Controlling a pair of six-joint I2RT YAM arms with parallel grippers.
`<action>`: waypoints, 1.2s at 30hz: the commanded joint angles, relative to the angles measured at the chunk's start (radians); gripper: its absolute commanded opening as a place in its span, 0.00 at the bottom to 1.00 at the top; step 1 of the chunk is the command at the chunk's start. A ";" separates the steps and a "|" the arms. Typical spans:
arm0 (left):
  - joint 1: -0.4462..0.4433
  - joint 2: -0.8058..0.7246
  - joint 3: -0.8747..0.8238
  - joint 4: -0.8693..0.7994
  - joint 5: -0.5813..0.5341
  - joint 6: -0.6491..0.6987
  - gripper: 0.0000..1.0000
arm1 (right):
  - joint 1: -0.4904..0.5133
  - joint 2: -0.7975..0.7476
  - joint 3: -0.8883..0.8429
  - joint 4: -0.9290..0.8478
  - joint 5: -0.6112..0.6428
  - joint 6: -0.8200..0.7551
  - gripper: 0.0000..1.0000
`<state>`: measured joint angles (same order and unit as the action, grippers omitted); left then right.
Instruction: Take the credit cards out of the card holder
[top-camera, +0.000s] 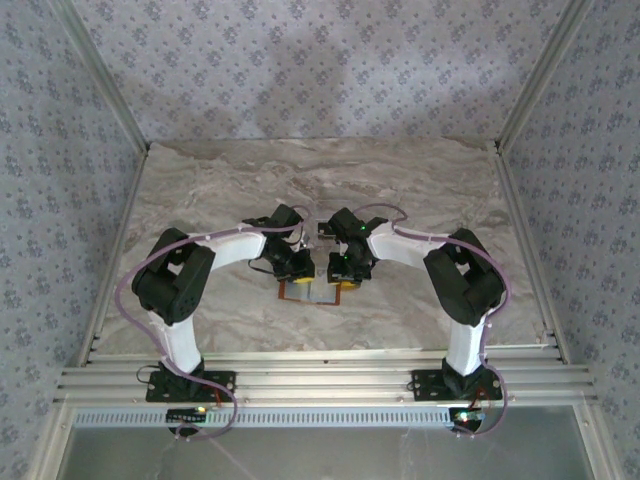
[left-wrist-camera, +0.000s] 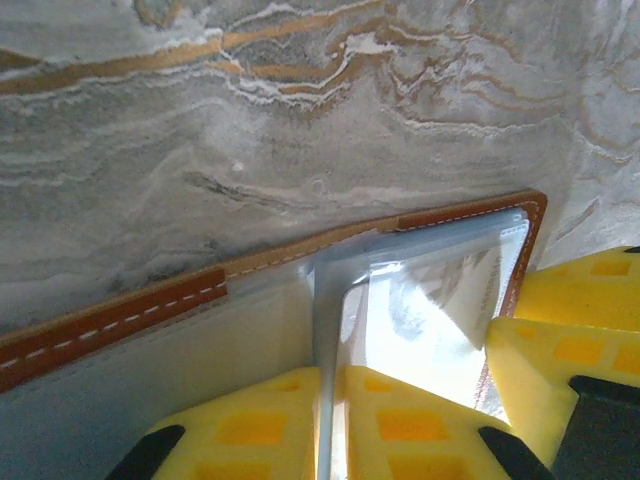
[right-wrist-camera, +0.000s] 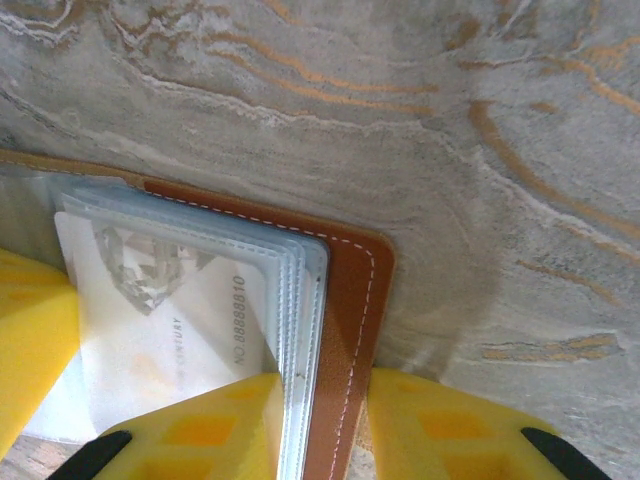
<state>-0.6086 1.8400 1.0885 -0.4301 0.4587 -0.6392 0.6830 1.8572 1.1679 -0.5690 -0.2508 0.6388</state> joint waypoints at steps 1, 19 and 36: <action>0.009 -0.024 -0.010 -0.090 -0.064 0.021 0.13 | 0.002 0.014 -0.014 -0.019 0.003 -0.001 0.30; 0.024 -0.041 -0.047 0.031 0.059 -0.039 0.21 | 0.000 0.011 -0.014 -0.006 0.000 -0.001 0.31; 0.035 -0.012 -0.084 0.128 0.147 -0.064 0.17 | 0.004 0.017 -0.013 -0.003 -0.005 -0.001 0.30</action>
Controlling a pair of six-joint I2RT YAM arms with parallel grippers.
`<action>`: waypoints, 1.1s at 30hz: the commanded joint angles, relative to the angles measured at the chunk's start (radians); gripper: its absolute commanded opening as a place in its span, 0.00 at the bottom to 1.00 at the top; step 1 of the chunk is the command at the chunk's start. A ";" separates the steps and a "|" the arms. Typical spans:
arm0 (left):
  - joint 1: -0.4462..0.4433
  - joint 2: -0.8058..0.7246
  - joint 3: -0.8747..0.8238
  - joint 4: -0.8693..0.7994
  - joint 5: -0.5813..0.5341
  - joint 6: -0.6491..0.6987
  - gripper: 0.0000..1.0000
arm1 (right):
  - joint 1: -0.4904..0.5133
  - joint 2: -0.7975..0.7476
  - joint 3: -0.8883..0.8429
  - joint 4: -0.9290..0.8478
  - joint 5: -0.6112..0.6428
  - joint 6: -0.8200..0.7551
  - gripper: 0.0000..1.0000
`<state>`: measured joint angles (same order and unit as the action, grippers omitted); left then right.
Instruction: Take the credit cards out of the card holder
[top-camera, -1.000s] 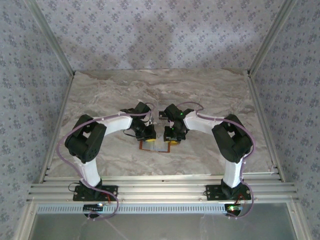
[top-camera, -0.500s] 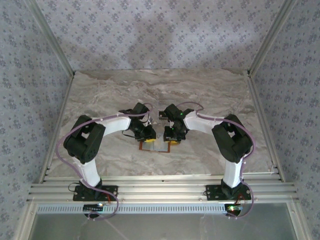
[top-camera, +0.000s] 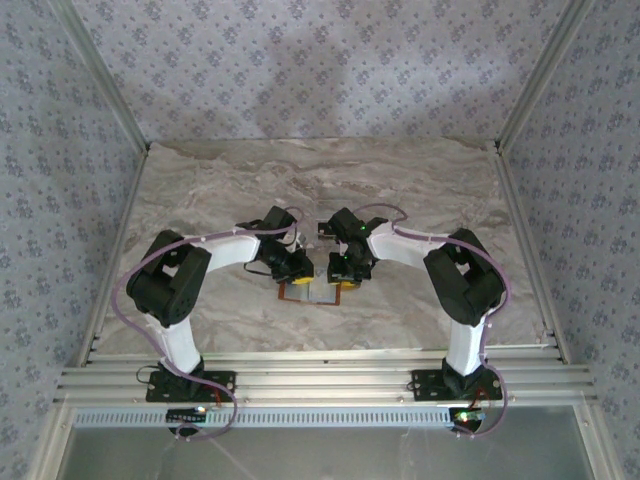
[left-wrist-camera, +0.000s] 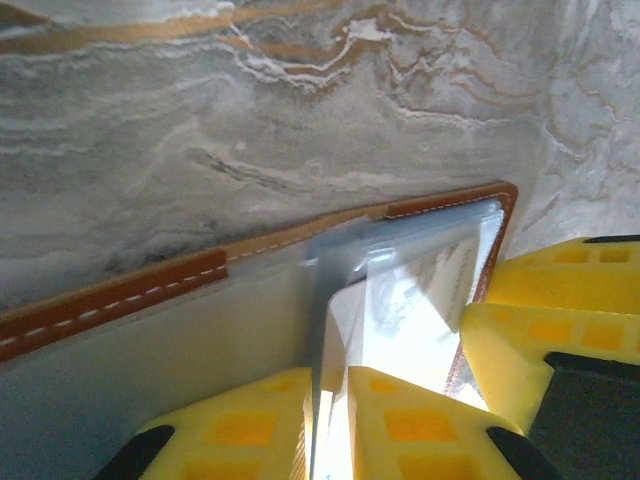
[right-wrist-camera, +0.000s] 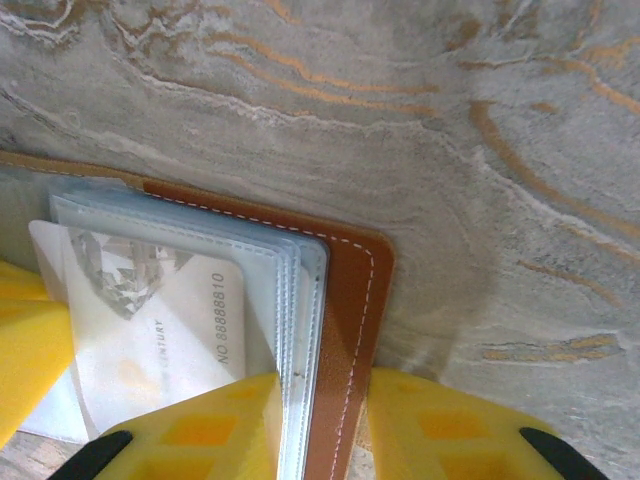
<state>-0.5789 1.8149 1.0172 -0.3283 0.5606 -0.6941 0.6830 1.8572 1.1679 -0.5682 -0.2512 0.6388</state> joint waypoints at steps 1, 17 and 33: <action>0.005 0.014 -0.014 0.029 0.045 -0.009 0.17 | 0.005 0.017 -0.014 -0.004 -0.003 -0.001 0.30; 0.043 -0.024 -0.047 -0.009 0.003 0.017 0.07 | 0.005 0.021 -0.017 -0.009 -0.002 -0.002 0.29; 0.090 -0.159 -0.025 -0.141 -0.045 0.150 0.05 | -0.001 0.010 -0.025 -0.009 0.001 -0.001 0.28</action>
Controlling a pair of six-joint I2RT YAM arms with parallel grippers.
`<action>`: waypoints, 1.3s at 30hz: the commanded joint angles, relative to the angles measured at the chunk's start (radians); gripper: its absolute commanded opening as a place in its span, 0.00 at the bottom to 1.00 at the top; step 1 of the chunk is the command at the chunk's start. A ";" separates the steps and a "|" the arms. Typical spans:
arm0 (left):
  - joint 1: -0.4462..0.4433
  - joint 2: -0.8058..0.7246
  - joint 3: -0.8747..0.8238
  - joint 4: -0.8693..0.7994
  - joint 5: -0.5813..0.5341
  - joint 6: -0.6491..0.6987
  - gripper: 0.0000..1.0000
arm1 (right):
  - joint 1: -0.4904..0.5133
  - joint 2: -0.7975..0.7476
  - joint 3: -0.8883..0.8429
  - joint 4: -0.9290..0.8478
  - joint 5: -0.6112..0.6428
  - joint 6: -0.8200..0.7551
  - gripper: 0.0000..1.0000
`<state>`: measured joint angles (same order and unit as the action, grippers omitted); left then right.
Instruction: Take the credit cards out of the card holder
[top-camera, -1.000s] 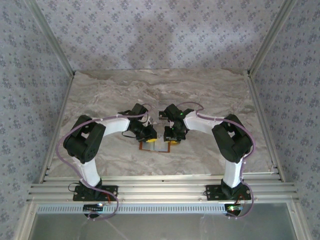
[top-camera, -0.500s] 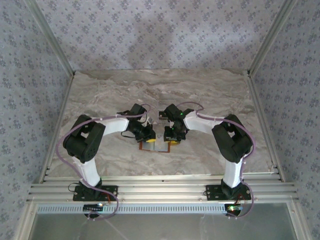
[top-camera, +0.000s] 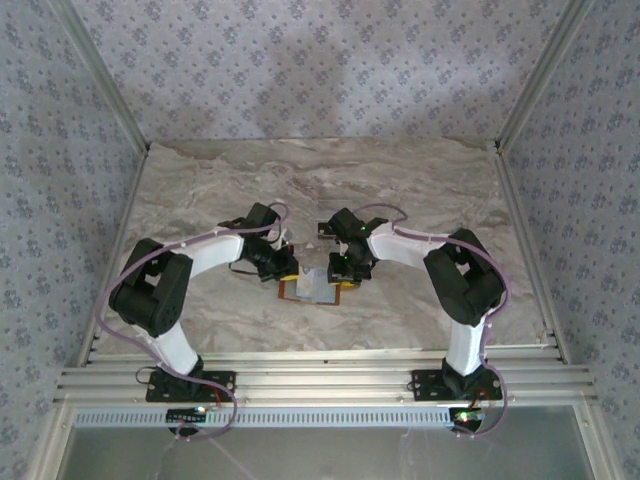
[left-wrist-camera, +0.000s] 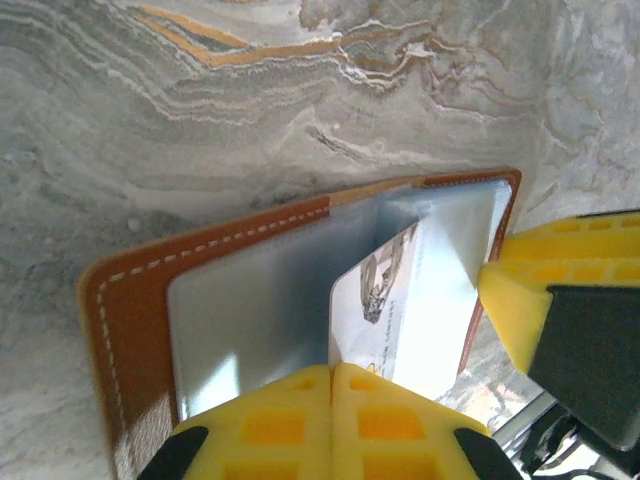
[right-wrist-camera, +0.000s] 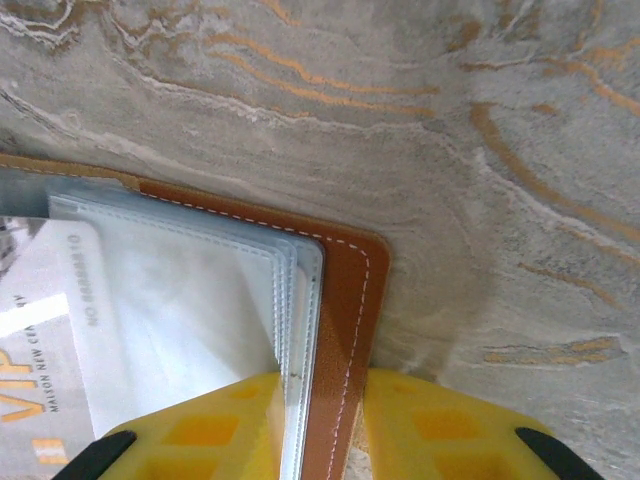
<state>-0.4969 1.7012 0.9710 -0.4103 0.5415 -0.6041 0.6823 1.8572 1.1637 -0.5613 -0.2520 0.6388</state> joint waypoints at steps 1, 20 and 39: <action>0.008 -0.056 0.022 -0.060 -0.023 0.068 0.05 | -0.001 0.008 -0.020 -0.016 0.000 -0.001 0.28; -0.012 -0.137 0.164 -0.261 -0.129 0.242 0.03 | -0.003 -0.047 -0.020 -0.028 0.023 -0.002 0.28; -0.155 0.005 0.565 -0.463 -0.383 0.862 0.00 | -0.102 -0.274 -0.079 -0.091 0.056 -0.001 0.28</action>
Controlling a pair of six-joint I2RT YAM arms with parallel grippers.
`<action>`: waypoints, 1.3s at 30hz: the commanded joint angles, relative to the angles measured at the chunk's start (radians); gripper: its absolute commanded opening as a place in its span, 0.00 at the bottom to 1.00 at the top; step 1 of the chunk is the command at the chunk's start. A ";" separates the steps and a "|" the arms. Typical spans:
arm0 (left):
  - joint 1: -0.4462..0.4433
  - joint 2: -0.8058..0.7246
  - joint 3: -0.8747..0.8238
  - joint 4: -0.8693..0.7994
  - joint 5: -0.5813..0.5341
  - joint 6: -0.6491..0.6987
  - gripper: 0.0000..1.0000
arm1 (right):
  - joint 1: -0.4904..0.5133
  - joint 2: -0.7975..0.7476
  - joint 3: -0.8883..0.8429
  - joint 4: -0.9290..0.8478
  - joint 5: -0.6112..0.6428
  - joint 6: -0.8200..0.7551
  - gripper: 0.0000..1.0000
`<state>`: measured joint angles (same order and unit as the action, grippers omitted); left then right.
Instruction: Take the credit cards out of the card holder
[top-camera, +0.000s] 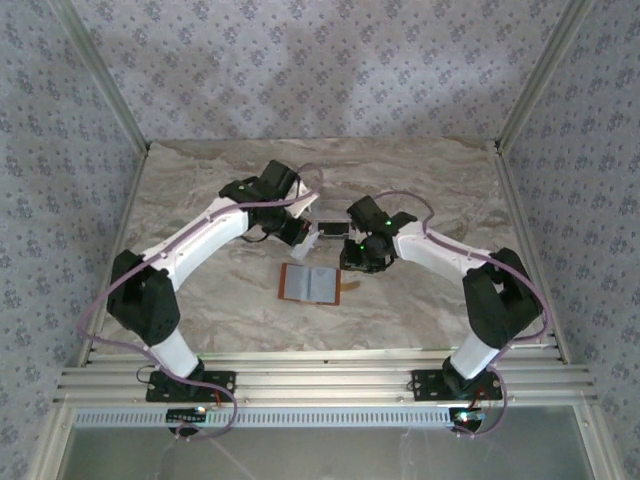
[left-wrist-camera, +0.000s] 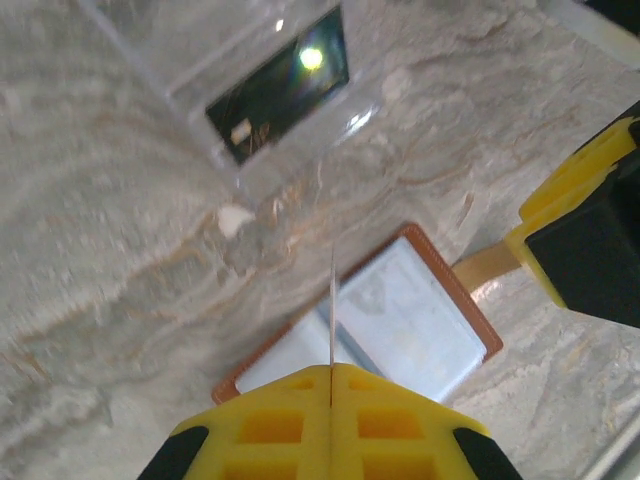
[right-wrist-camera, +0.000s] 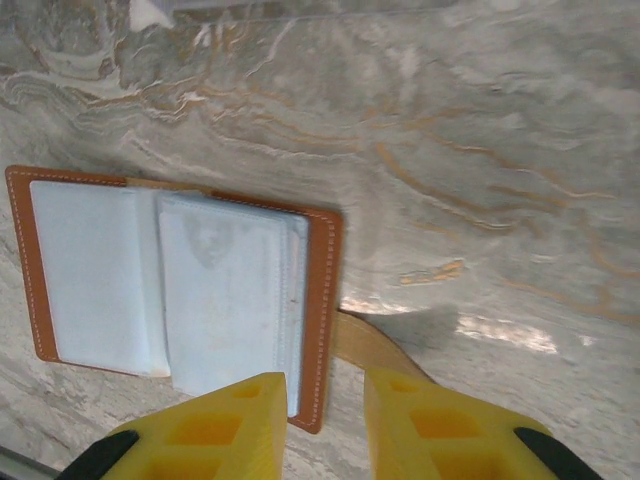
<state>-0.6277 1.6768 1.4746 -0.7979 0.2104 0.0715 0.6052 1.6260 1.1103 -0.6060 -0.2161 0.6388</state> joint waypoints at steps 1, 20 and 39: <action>-0.035 0.039 0.079 -0.077 -0.062 0.236 0.00 | -0.037 -0.054 -0.034 -0.047 0.020 -0.001 0.28; -0.069 0.286 0.496 -0.246 -0.074 0.861 0.00 | -0.129 -0.171 -0.110 -0.066 0.015 -0.040 0.28; -0.057 0.635 1.017 -0.462 -0.109 0.999 0.00 | -0.139 -0.189 -0.139 -0.047 0.016 -0.028 0.27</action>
<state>-0.6891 2.2784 2.4245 -1.1717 0.1032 1.0439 0.4751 1.4597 0.9794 -0.6476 -0.2127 0.6121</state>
